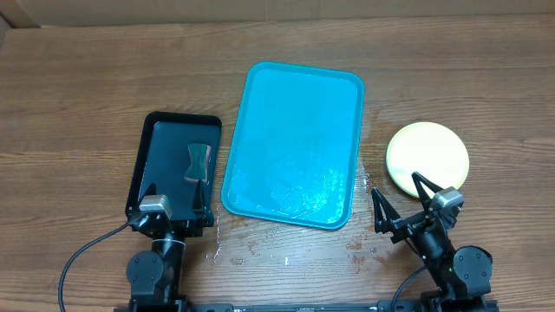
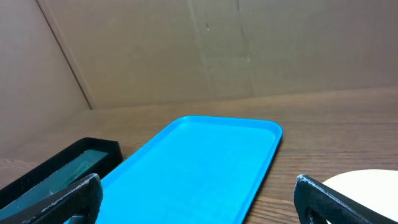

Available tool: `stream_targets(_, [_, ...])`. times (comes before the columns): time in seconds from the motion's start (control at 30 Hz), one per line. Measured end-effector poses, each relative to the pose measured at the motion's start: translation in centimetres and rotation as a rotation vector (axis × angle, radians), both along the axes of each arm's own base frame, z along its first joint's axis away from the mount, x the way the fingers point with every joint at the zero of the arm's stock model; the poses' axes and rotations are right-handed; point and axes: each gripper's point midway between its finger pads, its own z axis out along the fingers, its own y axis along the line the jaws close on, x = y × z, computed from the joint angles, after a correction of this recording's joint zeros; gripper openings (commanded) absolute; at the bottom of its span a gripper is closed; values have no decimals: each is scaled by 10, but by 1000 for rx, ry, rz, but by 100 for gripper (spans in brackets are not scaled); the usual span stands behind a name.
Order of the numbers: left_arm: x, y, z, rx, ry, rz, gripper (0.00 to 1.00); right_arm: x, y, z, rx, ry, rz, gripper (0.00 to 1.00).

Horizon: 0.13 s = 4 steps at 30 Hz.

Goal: Clean dirty plates on tray and stack at the side

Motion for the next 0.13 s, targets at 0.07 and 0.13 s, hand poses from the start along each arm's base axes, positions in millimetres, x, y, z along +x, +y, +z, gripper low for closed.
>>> stream_targets(0.07, [0,0,0,0,0,0,99,0,0,0,0,0,0,99])
stream_targets(0.13, [0,0,0,0,0,0,100,0,0,0,-1,1,0,100])
